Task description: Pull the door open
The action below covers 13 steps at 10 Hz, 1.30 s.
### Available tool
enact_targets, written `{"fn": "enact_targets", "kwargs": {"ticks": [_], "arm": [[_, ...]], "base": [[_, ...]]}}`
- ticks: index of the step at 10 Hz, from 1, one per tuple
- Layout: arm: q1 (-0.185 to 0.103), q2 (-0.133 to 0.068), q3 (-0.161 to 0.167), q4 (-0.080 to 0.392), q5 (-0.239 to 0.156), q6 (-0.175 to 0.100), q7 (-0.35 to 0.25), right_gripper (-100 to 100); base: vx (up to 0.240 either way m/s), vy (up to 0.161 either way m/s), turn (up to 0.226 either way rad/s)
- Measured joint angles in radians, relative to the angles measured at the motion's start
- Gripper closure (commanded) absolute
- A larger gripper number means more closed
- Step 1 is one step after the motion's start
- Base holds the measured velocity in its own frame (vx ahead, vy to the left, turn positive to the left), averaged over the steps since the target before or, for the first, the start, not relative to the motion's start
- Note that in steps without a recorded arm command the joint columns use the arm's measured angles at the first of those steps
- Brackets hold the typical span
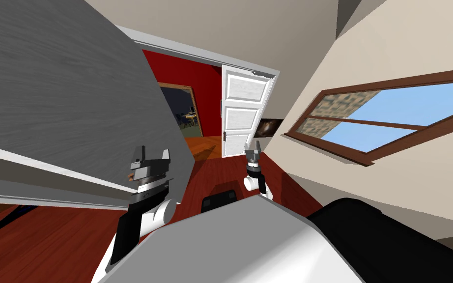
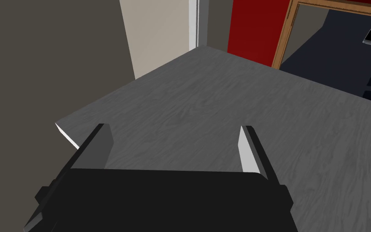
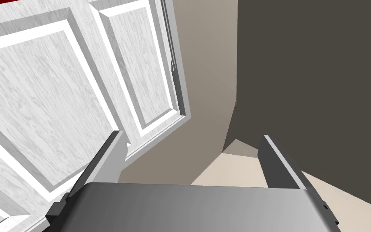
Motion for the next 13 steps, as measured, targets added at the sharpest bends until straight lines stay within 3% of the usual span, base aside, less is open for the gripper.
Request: {"fn": "enact_targets", "kwargs": {"ticks": [10, 13], "arm": [[-0.081, -0.057, 0.093, 0.214, -0.102, -0.044, -0.208, -100], [-0.106, -0.078, 0.119, 0.272, -0.141, -0.046, -0.279, -100]], "base": [[0.094, 0.015, 0.001], [0.096, 0.016, 0.0]]}}
